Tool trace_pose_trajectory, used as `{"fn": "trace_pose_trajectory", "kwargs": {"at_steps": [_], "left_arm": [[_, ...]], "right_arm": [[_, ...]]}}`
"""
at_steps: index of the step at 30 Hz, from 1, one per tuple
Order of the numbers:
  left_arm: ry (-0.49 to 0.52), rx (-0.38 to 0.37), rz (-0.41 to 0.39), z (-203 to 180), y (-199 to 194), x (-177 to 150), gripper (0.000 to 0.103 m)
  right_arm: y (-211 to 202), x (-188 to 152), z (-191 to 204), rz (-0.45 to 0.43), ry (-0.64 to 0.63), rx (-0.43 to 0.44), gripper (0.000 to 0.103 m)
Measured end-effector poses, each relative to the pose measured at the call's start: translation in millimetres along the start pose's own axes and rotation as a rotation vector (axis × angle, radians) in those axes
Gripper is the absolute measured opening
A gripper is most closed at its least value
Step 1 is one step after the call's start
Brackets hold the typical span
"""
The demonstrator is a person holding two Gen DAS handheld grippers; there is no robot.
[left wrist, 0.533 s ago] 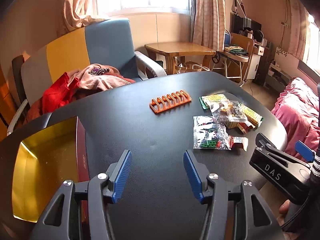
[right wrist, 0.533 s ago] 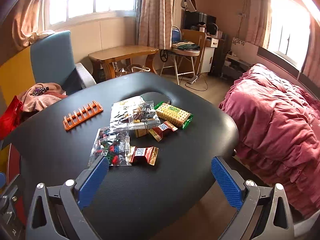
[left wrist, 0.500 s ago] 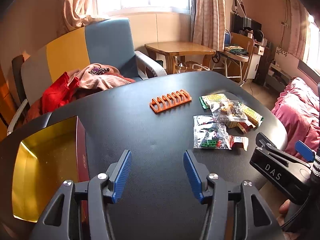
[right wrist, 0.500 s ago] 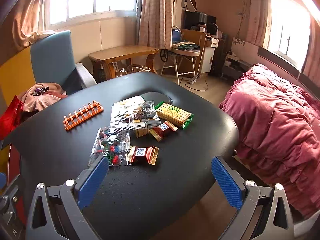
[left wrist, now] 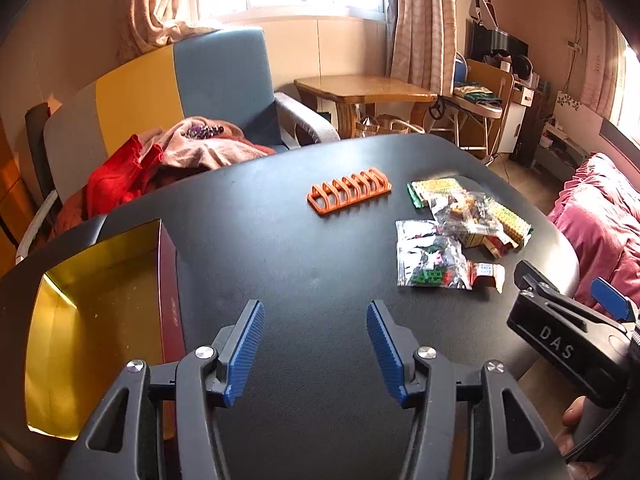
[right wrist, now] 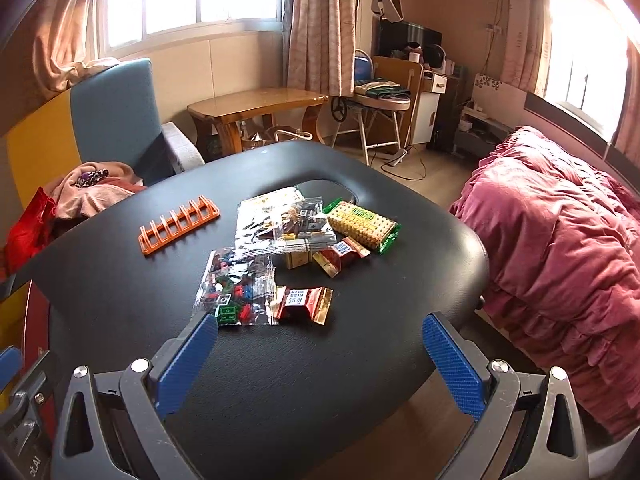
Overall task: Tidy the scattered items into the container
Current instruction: 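Move both tools over the table toward the scattered items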
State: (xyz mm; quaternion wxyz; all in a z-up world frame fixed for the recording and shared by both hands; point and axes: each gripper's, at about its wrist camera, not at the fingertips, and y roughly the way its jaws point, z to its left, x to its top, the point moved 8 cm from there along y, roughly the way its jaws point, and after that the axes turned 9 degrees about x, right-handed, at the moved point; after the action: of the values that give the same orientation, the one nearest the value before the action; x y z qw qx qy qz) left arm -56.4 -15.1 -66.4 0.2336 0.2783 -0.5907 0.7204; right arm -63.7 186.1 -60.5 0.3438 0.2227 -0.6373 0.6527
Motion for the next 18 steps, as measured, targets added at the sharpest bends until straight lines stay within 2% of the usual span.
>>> {"fn": "trace_pose_trajectory", "kwargs": {"at_steps": [6,10,15,18], "left_arm": [[-0.007,-0.004,0.029,5.6,6.9,-11.3,0.055],[0.036,-0.021,0.06,-2.3,20.8,-24.9,0.055],[0.089,-0.041,0.11,-12.8,41.4,-48.5,0.055],[0.103,-0.061,0.137,-16.7,52.5,-61.5,0.055]], "right_arm": [[3.6,-6.2,-1.0,0.019,-0.009,0.048,0.103],[5.1,-9.3,-8.2,0.019,-0.011,0.101,0.103],[18.5,-15.5,-20.3,0.05,-0.014,0.222,0.103],[31.1,-11.4,-17.5,0.086,0.008,0.351,0.103]]}}
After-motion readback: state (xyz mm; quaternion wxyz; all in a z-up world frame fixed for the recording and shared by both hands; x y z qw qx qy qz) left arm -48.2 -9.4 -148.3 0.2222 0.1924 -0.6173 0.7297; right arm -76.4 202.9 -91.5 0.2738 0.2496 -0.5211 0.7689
